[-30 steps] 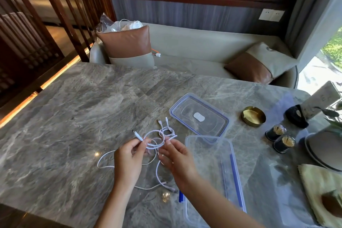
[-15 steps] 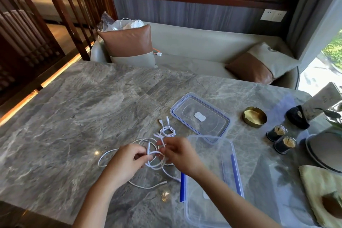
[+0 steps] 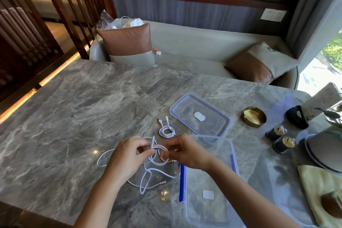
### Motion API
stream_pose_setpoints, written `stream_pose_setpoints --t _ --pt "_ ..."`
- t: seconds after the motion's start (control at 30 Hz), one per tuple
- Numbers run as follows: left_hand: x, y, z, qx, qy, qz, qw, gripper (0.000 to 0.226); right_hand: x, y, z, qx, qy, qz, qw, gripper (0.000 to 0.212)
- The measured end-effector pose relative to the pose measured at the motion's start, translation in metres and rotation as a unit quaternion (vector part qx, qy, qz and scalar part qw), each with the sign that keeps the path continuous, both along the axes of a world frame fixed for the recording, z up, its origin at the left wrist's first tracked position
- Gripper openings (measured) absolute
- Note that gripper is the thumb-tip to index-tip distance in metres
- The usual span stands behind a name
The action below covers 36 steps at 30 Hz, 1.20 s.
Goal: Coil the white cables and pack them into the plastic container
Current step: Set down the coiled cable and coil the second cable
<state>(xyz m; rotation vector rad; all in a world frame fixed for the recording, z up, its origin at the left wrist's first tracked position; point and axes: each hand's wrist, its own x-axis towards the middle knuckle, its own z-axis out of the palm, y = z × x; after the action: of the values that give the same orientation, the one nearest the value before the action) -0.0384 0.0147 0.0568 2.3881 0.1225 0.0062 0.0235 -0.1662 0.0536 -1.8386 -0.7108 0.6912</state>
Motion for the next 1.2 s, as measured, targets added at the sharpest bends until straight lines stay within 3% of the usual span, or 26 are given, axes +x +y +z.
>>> stream_pose_setpoints --t 0.13,0.23,0.4,0.5,0.57,0.63,0.7,0.77,0.87,0.97,1.1,1.13,1.2 --pt "0.005 0.005 -0.001 -0.013 0.014 -0.008 1.0 0.009 -0.001 -0.001 -0.002 0.038 0.037 -0.039 0.998 0.032" --pt "0.004 0.004 -0.004 -0.132 0.067 -0.026 0.989 0.006 0.002 -0.004 0.0 0.073 0.068 -0.078 0.992 0.037" --pt "0.002 -0.004 -0.013 -0.289 0.061 0.064 0.953 0.015 0.004 -0.002 -0.001 0.139 0.079 -0.154 0.975 0.026" --pt "0.002 -0.01 -0.019 -0.352 0.009 0.144 0.925 0.013 0.002 -0.002 -0.002 0.157 0.044 -0.225 0.961 0.005" --pt "0.003 -0.012 -0.02 -0.379 -0.04 0.192 0.904 0.012 -0.002 -0.005 -0.006 0.112 0.043 -0.203 0.972 0.026" --pt "0.005 -0.014 -0.02 -0.397 -0.079 0.212 0.889 0.01 -0.012 -0.004 -0.009 0.048 0.128 -0.115 0.984 0.044" --pt "0.006 -0.017 -0.019 -0.406 -0.1 0.221 0.881 0.008 -0.025 0.0 -0.013 -0.002 0.227 -0.036 0.973 0.058" --pt "0.007 -0.019 -0.019 -0.41 -0.107 0.227 0.877 0.009 -0.035 0.007 -0.019 0.002 0.278 -0.032 0.96 0.058" --pt "0.008 -0.019 -0.017 -0.409 -0.105 0.232 0.876 0.009 -0.042 0.016 -0.025 0.035 0.28 -0.105 0.954 0.047" --pt "0.007 -0.016 -0.016 -0.402 -0.097 0.221 0.883 0.009 -0.045 0.024 -0.025 0.116 0.356 -0.198 0.906 0.032" --pt "0.002 -0.011 -0.017 -0.388 -0.066 0.211 0.895 0.007 -0.044 0.029 -0.022 0.265 0.471 -0.329 0.775 0.016" --pt "0.001 -0.011 -0.017 -0.383 -0.058 0.208 0.898 0.008 -0.043 0.028 -0.021 0.282 0.463 -0.347 0.765 0.016" --pt "0.0 -0.012 -0.017 -0.374 -0.049 0.201 0.904 0.011 -0.041 0.028 -0.019 0.288 0.417 -0.365 0.781 0.018"
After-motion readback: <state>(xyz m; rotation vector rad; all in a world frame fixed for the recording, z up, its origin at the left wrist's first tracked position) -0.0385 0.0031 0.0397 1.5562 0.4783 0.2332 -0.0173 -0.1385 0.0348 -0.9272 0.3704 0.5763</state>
